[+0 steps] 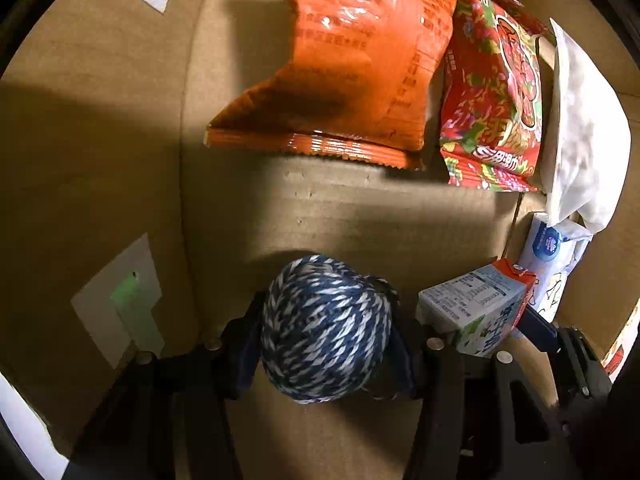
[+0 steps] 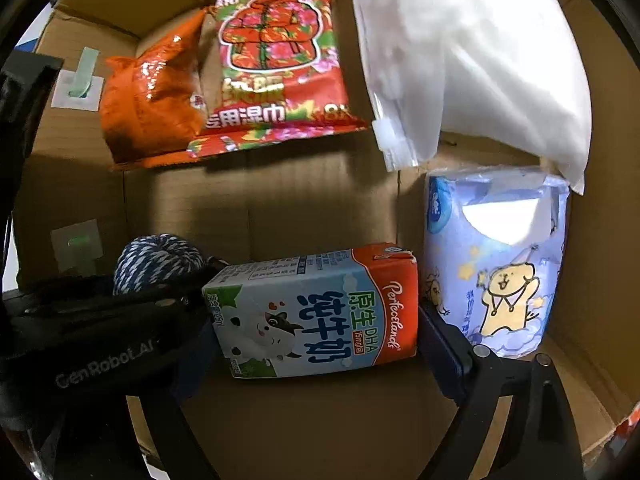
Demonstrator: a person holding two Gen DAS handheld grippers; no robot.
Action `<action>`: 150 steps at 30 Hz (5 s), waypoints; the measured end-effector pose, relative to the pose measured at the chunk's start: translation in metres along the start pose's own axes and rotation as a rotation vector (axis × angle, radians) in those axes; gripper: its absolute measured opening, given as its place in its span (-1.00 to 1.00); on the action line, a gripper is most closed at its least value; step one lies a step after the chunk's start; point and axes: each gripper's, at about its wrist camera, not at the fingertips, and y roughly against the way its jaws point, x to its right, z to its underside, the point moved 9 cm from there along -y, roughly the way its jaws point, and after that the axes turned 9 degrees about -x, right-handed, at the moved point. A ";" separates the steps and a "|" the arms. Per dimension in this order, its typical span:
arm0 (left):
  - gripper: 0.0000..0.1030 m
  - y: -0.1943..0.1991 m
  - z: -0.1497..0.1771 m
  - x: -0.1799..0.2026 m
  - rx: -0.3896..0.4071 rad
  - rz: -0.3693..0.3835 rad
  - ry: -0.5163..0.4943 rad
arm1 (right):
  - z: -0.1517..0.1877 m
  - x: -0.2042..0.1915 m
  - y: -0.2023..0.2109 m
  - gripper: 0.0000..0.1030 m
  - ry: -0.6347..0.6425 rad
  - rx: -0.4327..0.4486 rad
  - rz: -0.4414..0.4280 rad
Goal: Organize soft objects
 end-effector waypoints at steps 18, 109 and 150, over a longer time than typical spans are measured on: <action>0.51 0.038 0.011 0.007 0.070 -0.004 -0.035 | 0.012 0.020 0.036 0.83 0.048 0.017 0.059; 1.00 0.262 0.421 0.016 1.087 -0.121 -0.035 | 0.407 0.059 0.369 1.00 0.041 0.844 0.109; 1.00 0.251 0.416 0.019 1.090 -0.157 -0.032 | 0.409 0.055 0.374 1.00 0.064 0.878 0.142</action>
